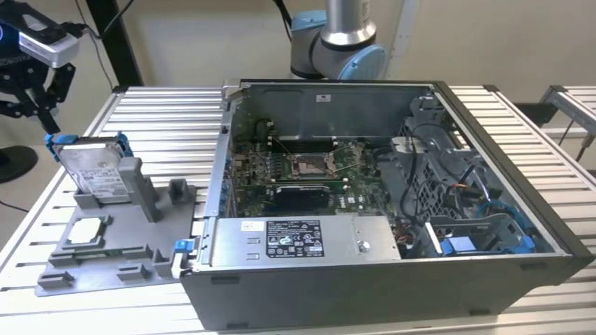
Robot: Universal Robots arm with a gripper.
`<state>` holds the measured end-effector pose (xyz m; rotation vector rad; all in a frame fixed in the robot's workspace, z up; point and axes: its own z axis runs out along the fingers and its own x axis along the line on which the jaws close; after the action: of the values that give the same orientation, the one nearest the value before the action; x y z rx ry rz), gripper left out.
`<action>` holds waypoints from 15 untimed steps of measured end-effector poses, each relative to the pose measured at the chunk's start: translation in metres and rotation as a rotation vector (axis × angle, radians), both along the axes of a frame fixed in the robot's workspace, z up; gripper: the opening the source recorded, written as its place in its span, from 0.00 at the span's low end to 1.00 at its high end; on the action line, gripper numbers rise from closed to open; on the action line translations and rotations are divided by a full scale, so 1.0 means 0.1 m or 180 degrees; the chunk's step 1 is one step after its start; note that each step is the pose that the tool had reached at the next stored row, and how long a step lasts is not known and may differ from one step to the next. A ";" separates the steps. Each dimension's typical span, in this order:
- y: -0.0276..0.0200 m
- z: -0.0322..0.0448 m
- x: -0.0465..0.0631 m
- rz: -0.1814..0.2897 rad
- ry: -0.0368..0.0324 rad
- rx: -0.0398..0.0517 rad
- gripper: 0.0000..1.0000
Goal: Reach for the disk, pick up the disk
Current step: 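Pick up the disk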
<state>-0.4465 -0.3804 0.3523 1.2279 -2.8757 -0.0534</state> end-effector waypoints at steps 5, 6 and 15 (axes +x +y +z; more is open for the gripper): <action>0.000 0.000 0.00 0.0246 0.0000 -0.0002 0.00; 0.000 0.000 0.00 0.0295 0.0000 -0.0002 0.00; 0.000 0.000 0.00 0.0717 0.0000 -0.0002 0.00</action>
<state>-0.4465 -0.3803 0.3523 1.5414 -2.7161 -0.0494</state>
